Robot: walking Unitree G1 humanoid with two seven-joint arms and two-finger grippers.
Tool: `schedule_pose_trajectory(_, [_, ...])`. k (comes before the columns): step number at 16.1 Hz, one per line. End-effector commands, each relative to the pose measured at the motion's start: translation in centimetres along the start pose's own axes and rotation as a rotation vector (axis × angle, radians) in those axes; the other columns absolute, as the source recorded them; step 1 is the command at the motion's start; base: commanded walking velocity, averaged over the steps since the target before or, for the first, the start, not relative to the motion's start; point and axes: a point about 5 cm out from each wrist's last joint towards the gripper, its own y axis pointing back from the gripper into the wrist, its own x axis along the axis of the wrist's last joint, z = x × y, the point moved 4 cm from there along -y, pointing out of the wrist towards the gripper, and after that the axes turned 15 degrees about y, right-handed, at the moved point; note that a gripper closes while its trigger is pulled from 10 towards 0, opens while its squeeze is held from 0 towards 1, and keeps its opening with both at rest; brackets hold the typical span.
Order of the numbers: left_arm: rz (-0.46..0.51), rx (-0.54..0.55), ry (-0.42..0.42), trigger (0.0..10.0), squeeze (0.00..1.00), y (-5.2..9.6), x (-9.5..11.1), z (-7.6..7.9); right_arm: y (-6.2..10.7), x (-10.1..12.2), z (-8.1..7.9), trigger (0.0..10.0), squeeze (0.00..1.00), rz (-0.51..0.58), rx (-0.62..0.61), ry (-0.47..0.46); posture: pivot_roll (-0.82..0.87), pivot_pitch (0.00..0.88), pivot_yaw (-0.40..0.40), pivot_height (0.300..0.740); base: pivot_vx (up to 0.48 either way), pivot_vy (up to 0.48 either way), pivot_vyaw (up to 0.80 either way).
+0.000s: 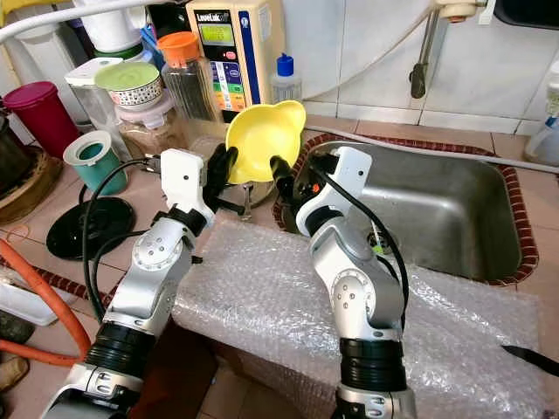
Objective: Kitchen organization
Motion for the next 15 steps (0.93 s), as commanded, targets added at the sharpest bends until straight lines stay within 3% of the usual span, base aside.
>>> schedule_pose_trajectory(1, [0.049, -0.020, -0.010, 0.0, 0.00, 0.0, 1.3, 0.2, -0.4, 0.2, -0.4, 0.0, 0.00, 0.006, 0.001, -0.001, 0.04, 0.000, 0.117, 0.740, 0.000, 0.000, 0.00])
schedule_pose_trajectory(2, [0.049, -0.021, -0.010, 0.0, 0.00, 0.0, 1.3, 0.2, -0.4, 0.2, -0.4, 0.0, 0.00, 0.007, 0.000, -0.001, 0.04, 0.000, 0.117, 0.740, 0.000, 0.000, 0.00])
schedule_pose_trajectory(4, [0.036, -0.104, 0.018, 0.0, 0.00, 0.7, 0.4, 2.8, -0.2, -1.3, 2.9, 0.0, 0.00, -0.064, -0.161, -0.127, 0.03, 0.000, 0.108, 0.740, 0.000, 0.000, 0.00])
schedule_pose_trajectory(5, [0.033, -0.115, 0.026, 0.0, 0.00, 0.7, 0.3, 3.2, -0.2, -1.5, 3.3, 0.0, 0.00, -0.072, -0.179, -0.144, 0.03, 0.000, 0.109, 0.740, 0.000, 0.000, 0.00])
schedule_pose_trajectory(6, [0.029, -0.124, 0.023, 0.0, 0.00, 0.7, 0.1, 3.4, -0.4, -0.8, 3.1, 1.0, 0.00, -0.048, -0.156, -0.125, 0.03, 0.000, 0.108, 0.740, 0.000, 0.000, 0.00])
schedule_pose_trajectory(7, [0.028, -0.126, 0.025, 0.0, 0.00, 0.7, 0.1, 3.5, -0.5, -0.4, 3.0, 1.0, 0.00, -0.028, -0.145, -0.126, 0.03, 0.000, 0.106, 0.740, 0.000, 0.000, 0.00])
schedule_pose_trajectory(8, [0.029, -0.129, 0.027, 0.0, 0.00, 0.7, 0.1, 3.7, -0.5, 0.1, 2.6, 8.9, 0.00, -0.013, -0.120, -0.131, 0.03, 0.000, 0.103, 0.740, 0.000, 0.000, 0.00])
schedule_pose_trajectory(9, [0.030, -0.133, 0.027, 0.0, 0.00, 0.7, 0.1, 3.8, -0.5, 0.2, 2.4, 1.1, 0.00, -0.007, -0.107, -0.132, 0.03, 0.000, 0.102, 0.740, 0.000, 0.000, 0.00])
schedule_pose_trajectory(10, [0.033, -0.139, 0.036, 0.0, 0.00, 0.7, 0.1, 4.0, -0.5, 0.3, 2.2, 0.0, 0.00, -0.001, -0.096, -0.154, 0.03, 0.000, 0.097, 0.740, 0.000, 0.000, 0.00])
schedule_pose_trajectory(15, [0.030, -0.138, 0.057, 0.0, 0.00, 1.1, 0.0, 4.1, -0.5, 0.7, 3.6, 0.0, 0.00, 0.007, -0.168, -0.141, 0.02, 0.000, 0.088, 0.740, 0.000, 0.000, 0.00])
